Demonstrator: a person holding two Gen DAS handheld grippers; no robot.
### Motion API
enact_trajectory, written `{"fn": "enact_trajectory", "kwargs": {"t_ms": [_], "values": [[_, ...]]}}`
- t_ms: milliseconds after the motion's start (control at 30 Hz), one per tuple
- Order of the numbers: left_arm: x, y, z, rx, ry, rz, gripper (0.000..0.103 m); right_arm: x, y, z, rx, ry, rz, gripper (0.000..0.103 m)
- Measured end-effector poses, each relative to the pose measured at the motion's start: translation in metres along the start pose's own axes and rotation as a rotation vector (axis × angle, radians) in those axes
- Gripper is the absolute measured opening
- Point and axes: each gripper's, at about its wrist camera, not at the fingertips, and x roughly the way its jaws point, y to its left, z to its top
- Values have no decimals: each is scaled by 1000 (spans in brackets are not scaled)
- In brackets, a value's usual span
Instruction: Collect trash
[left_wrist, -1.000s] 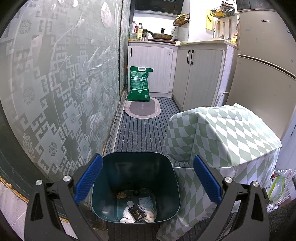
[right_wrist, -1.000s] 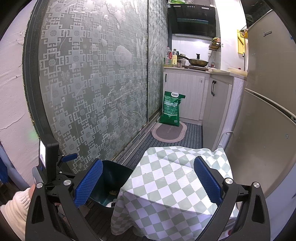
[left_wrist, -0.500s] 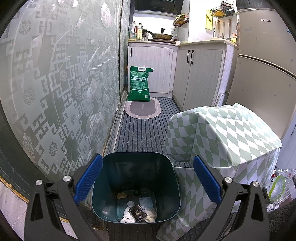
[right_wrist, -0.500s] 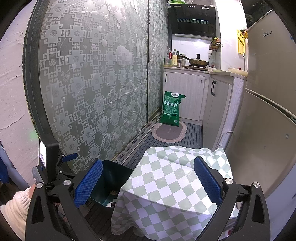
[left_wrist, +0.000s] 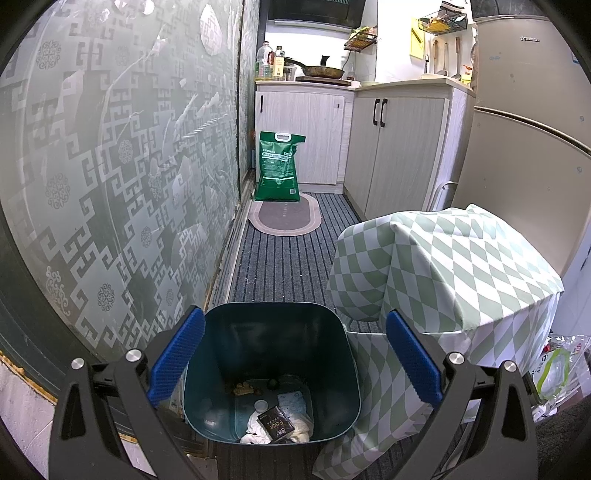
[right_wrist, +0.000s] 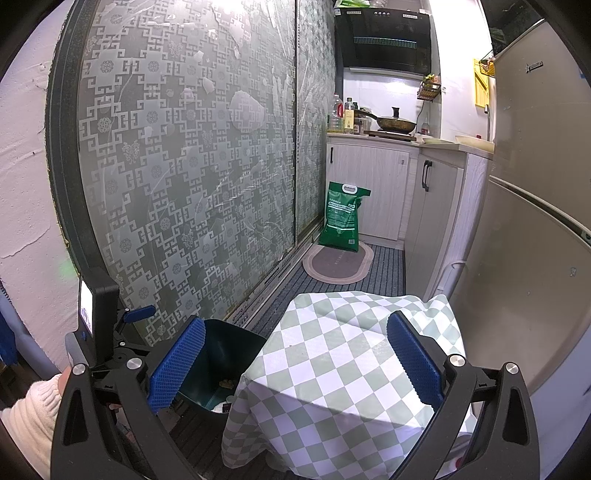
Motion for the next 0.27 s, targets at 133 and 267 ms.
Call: {"fn": "enact_trajectory", "kwargs": {"t_ms": [133,267], "values": [[1,2,0,5,4,3,100,0,0,0,0,-1,0,100],[3,4,0,3,9,3,100,0,0,0,2,0,0,100]]}}
